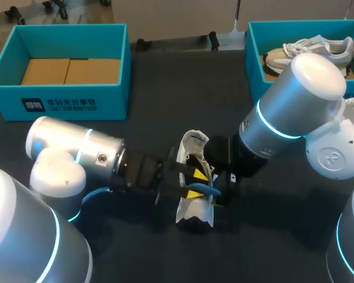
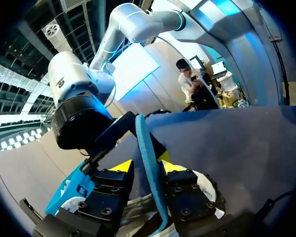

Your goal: Take the shoe out of the shoebox, open the shoe tongue, remove and reinsert the insole, then place the shoe into the shoebox

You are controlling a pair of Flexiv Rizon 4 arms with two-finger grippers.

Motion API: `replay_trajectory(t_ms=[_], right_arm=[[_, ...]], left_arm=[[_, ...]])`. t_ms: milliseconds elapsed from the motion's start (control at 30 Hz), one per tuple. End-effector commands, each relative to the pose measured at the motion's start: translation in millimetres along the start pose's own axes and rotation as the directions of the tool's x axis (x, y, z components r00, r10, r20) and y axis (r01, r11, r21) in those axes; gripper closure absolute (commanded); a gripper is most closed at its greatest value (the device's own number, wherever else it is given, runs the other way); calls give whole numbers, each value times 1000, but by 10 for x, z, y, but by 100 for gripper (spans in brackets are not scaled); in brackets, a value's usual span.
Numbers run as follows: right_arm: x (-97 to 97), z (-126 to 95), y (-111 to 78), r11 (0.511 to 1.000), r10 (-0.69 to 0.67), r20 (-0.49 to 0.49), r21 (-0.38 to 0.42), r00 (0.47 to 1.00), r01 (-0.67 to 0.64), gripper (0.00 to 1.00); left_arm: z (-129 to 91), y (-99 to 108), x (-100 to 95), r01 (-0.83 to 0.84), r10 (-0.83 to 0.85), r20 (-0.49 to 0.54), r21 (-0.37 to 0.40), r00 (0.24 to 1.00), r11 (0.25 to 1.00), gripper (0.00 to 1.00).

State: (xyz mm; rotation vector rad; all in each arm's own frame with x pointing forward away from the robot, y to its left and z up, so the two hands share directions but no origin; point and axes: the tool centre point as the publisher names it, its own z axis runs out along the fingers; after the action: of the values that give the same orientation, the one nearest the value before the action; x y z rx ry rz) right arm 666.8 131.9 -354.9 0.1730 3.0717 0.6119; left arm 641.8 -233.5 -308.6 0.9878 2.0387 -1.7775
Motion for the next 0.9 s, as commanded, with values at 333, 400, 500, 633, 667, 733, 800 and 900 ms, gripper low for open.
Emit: replay_trajectory(t_ms=[333,400,500,633,667,733,800,900], right_arm=[[12,14,10,1000,1,4,3,1000,-1,0],[12,14,10,1000,1,4,3,1000,-1,0],[12,14,10,1000,1,4,3,1000,-1,0],[12,14,10,1000,1,4,3,1000,-1,0],[12,14,10,1000,1,4,3,1000,-1,0],[12,14,10,1000,1,4,3,1000,-1,0],[12,14,10,1000,1,4,3,1000,-1,0],[12,14,10,1000,1,4,3,1000,-1,0]], left_arm=[[59,108,49,0,0,-29,-2,1000,1000,100],[14,116,62,-19,19,-1,14,1000,1000,100],[-31,138,89,-61,60,29,22,998,998,100],[-69,223,163,-120,119,45,23,992,992,100],[-69,232,171,-118,116,54,30,992,993,100],[-71,234,176,-134,131,63,40,989,990,100],[-70,232,169,-146,144,69,32,987,989,100],[-55,273,133,-195,196,53,-27,979,980,100]])
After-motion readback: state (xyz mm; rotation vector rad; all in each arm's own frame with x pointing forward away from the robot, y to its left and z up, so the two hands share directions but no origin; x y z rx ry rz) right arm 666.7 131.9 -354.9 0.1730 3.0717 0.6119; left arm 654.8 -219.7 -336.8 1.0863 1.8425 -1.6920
